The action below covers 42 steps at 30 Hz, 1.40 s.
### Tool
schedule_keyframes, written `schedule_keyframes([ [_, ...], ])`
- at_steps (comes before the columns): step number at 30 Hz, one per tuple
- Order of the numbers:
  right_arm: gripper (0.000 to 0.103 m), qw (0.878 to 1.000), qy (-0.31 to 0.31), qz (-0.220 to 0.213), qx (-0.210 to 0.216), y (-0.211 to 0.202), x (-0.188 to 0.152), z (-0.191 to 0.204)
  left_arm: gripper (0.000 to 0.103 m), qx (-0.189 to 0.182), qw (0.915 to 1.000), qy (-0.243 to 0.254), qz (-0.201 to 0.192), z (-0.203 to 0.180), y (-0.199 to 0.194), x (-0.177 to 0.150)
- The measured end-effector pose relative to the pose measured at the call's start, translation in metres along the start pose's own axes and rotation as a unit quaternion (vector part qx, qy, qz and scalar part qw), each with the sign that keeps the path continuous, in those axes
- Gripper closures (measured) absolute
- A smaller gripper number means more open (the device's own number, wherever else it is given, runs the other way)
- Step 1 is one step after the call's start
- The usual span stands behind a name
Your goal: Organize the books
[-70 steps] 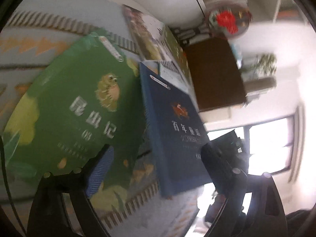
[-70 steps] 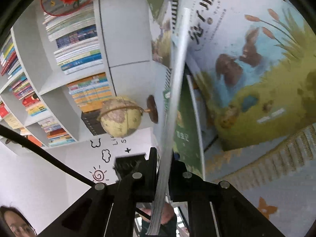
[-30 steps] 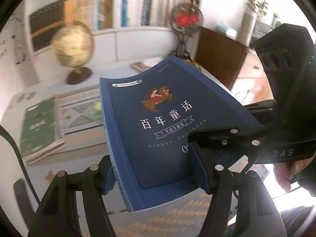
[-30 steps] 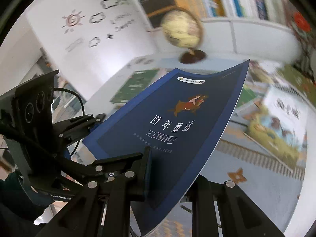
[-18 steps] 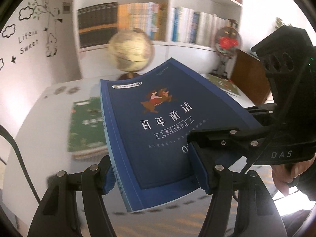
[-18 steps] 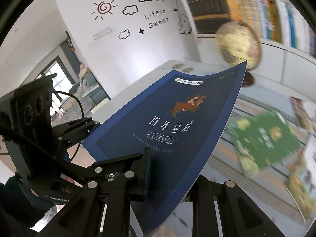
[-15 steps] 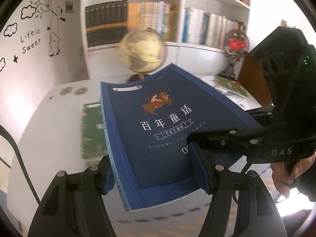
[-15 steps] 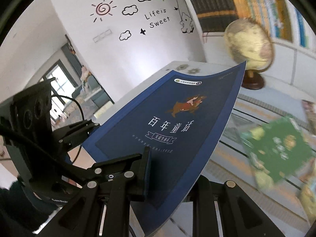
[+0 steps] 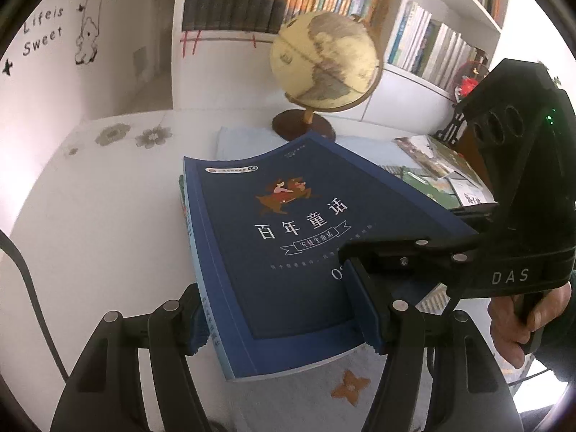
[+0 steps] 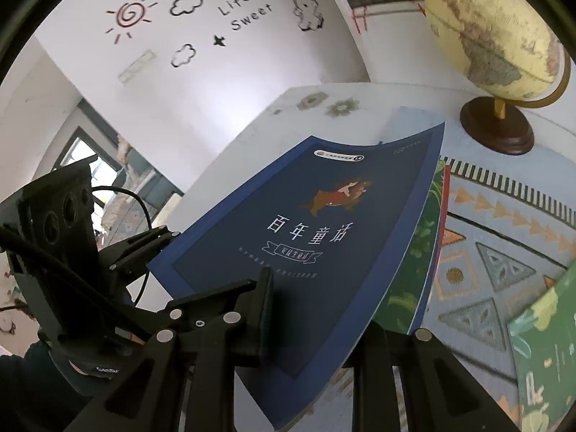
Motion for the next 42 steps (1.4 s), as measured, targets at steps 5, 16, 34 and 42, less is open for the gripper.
schedule_keyframes([
  [5, 0.074, 0.999, 0.029, 0.018, -0.007, 0.017, 0.006, -0.019, 0.04, -0.012, 0.9998, -0.009, 0.011, 0.005, 0.013, -0.008],
  [16, 0.057, 0.992, 0.095, 0.078, -0.023, 0.039, -0.019, -0.038, 0.029, -0.005, 0.997, -0.025, 0.073, 0.009, 0.03, -0.033],
  [34, 0.048, 0.961, 0.014, -0.079, -0.263, -0.145, -0.081, -0.022, 0.01, 0.019, 0.996, -0.072, 0.05, -0.056, -0.058, -0.04],
  [42, 0.03, 0.902, -0.046, -0.236, -0.36, -0.29, -0.126, -0.004, 0.01, 0.049, 0.9984, -0.028, 0.004, -0.18, -0.076, -0.026],
])
Point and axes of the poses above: each gripper's, at about its wrist camera, not at the fingertips, and y roughly the way its jaws point, z to its left, x to its top, the point moved 5 cm from there along y, roughly the way its jaws point, and after that the axes turned 1 degree about y, right-handed, at the moved point
